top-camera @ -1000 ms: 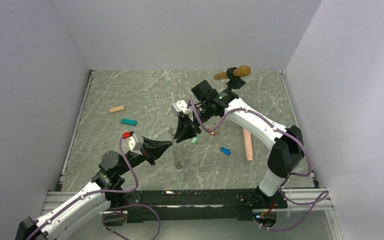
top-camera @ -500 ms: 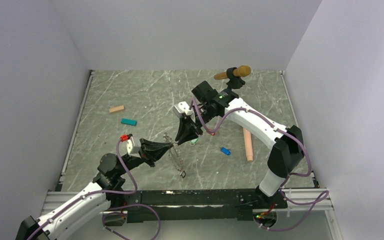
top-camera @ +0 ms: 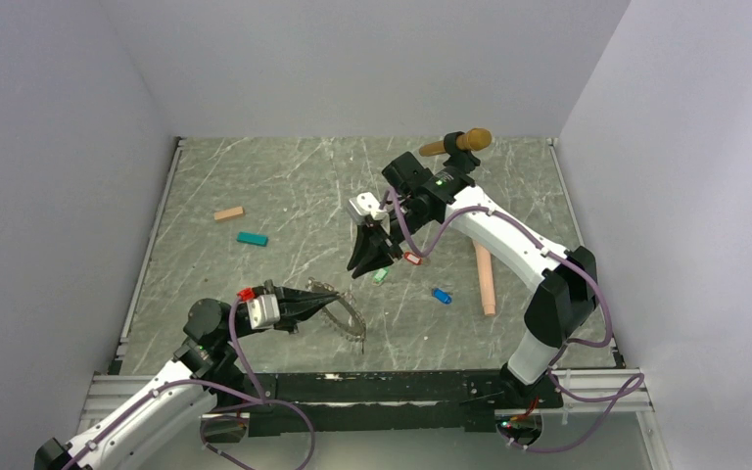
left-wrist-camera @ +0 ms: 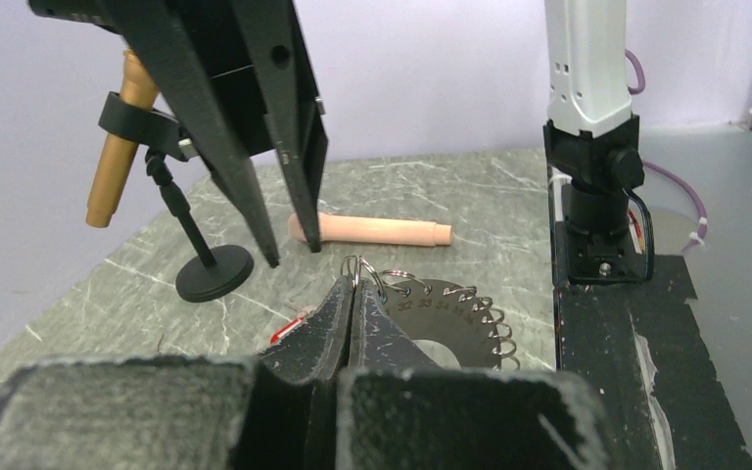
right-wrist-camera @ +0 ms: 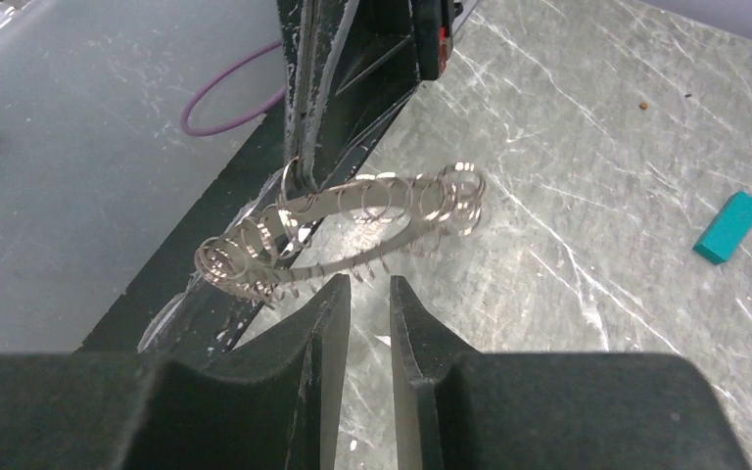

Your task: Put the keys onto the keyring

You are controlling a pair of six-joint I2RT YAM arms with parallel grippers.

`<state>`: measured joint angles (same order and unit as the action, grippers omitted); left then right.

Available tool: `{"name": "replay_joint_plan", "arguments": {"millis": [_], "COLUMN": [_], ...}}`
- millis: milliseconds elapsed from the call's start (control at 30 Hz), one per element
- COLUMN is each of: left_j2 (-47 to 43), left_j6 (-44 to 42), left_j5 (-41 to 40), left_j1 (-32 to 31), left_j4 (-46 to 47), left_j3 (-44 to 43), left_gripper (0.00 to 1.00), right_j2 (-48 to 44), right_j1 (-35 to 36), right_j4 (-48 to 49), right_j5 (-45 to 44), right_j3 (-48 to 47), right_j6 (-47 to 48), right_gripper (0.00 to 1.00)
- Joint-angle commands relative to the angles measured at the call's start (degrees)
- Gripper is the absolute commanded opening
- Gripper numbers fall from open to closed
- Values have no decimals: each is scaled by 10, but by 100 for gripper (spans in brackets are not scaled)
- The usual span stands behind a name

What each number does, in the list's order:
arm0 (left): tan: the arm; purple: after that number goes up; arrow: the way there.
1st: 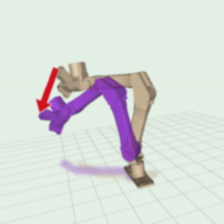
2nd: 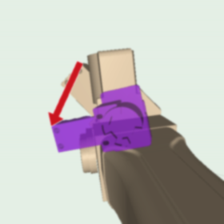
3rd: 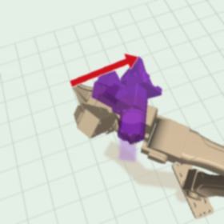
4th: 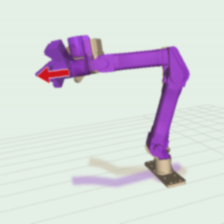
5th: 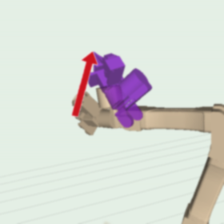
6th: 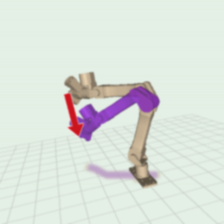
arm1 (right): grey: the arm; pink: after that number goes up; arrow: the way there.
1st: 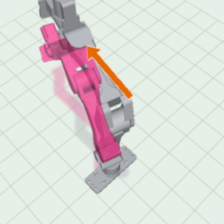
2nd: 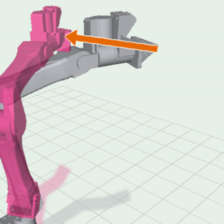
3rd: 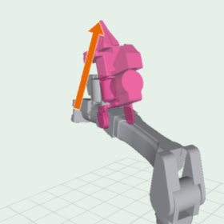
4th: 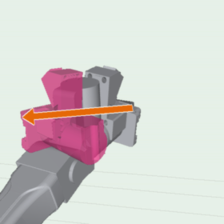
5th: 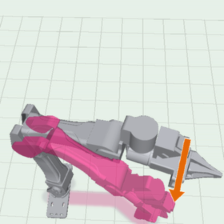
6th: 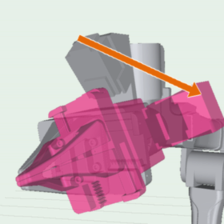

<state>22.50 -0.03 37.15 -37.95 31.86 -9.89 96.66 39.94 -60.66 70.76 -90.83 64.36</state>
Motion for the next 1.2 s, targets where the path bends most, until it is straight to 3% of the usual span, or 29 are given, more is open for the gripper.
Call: {"name": "replay_joint_plan", "arguments": {"millis": [0,267,600,1167], "left_j2": [13,36,15,6], "left_j6": [-18,-24,-4,38], "left_j5": [36,50,1,-38], "left_j1": [3,4,6,8], "left_j4": [23,32,75,105], "left_j3": [-26,-34,-6,12], "left_gripper": [0,0,0,0], "right_j2": [-23,-22,-10,-6], "right_j1": [0,13,40,45], "right_j4": [46,55,-10,-38], "right_j5": [10,-1,-6,7], "right_j3": [4,10,2,-15], "right_j6": [-31,-35,46,64], "right_gripper": [25,24,24,25]}}
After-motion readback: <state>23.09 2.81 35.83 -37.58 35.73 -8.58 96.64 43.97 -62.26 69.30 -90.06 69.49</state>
